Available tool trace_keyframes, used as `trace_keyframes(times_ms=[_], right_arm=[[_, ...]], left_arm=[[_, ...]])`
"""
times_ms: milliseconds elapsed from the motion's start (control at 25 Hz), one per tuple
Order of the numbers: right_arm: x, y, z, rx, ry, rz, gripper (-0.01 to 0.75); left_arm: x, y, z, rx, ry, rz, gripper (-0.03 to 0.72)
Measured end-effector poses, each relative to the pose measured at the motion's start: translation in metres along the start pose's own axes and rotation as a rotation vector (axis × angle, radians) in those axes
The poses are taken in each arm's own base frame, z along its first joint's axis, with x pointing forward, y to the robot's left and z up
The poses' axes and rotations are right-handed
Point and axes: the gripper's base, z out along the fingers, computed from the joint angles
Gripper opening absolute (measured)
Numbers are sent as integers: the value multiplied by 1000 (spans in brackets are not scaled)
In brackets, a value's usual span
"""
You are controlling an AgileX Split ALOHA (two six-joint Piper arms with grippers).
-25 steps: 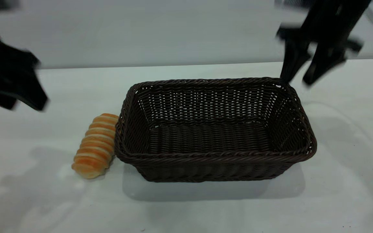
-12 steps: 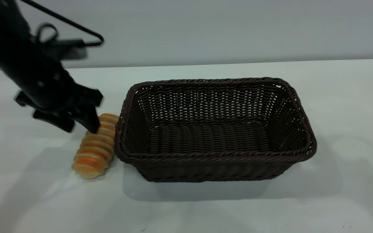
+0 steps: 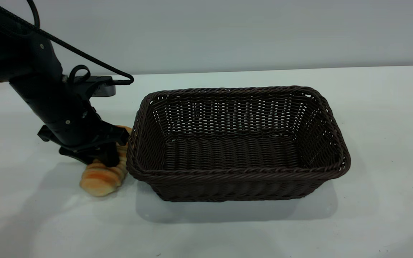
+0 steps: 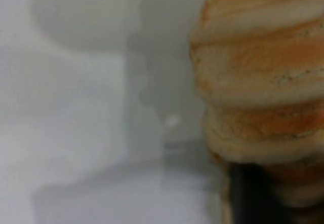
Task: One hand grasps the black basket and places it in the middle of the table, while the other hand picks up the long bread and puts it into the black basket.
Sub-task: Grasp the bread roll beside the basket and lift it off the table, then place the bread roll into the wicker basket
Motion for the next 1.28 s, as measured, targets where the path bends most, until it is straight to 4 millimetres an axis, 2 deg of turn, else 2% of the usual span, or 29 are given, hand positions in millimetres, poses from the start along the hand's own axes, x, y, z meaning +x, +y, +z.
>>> trace_keyframes(times_ms=[80,120,240,280,480,600,680,840,960,1040,1120,1200,1280], right_arm=[[22,2,1,3,-1,-2,391],[31,3,0,11,-12,-9,391],[62,4,0,51,-33,-36,390],[71,4,-2,72,-51,-51,390],[107,7,-8,133,-161,-78,390],[119,10,-15,151,-238,-77,390],[126,11,-17,163,-266,-77,390],[134,9,-21,203,-303,-56,390],[135,7,-21,222,-304,-34,390],[135,7,-21,226,-305,-22,387],[135,6,-21,228,-305,-21,377],[135,6,-21,228,-305,-21,364],[135,6,-21,228,-307,-20,349]], left_arm=[[-1,0,-3,2,2,12,135],[-2,-1,-6,1,2,24,106],[-2,0,-23,-3,36,102,99],[-6,1,-35,-9,25,121,99],[-36,1,-118,-38,-178,146,99],[-45,-16,-152,-31,-279,188,98],[-46,-39,-163,-7,-313,239,98],[-39,-95,-157,71,-328,344,93],[-31,-135,-138,125,-361,394,93],[-26,-155,-118,141,-387,421,91],[-22,-167,-98,143,-412,441,91],[-16,-170,-77,136,-393,445,98],[-12,-168,-64,130,-362,443,138]])
